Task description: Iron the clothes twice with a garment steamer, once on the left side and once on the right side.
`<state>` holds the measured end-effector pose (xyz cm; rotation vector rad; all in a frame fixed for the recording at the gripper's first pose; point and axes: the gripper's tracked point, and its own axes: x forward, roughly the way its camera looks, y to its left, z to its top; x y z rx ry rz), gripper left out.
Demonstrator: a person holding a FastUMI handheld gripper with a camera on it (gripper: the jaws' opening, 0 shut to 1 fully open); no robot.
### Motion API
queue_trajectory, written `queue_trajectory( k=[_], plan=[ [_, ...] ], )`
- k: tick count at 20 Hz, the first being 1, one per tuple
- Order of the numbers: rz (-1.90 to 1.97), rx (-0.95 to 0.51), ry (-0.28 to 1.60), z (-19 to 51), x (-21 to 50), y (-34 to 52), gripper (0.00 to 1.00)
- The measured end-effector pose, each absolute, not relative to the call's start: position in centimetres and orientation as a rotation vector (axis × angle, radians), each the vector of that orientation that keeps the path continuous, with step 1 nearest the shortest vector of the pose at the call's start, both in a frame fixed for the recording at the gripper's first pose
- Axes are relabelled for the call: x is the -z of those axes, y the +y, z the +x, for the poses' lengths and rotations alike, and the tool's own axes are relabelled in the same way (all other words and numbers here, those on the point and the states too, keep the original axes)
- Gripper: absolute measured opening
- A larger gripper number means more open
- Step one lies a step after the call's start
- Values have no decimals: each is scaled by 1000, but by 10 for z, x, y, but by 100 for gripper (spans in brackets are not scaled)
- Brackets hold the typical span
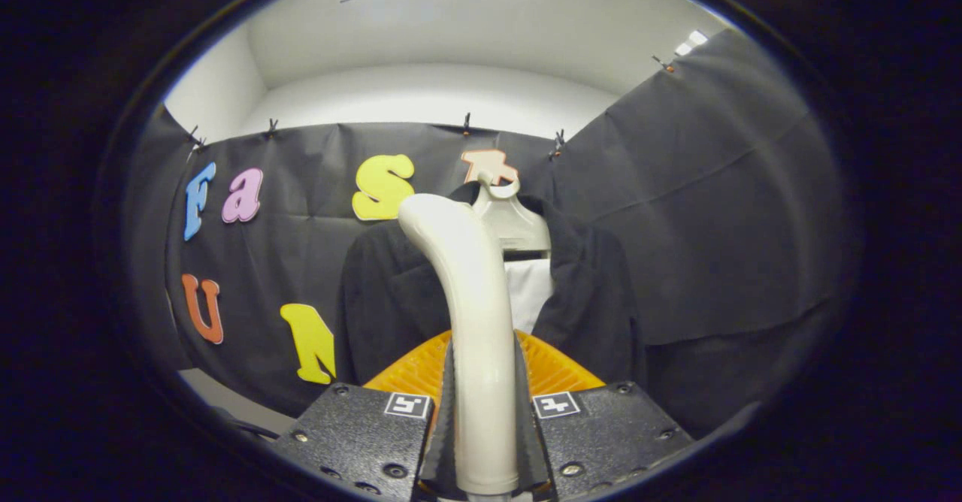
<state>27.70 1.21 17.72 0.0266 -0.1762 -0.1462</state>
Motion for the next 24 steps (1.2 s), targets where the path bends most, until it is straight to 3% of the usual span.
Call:
queue_trajectory(
  k=[24],
  plan=[
    [-109, 266, 93, 261, -25, 8, 37]
  ],
)
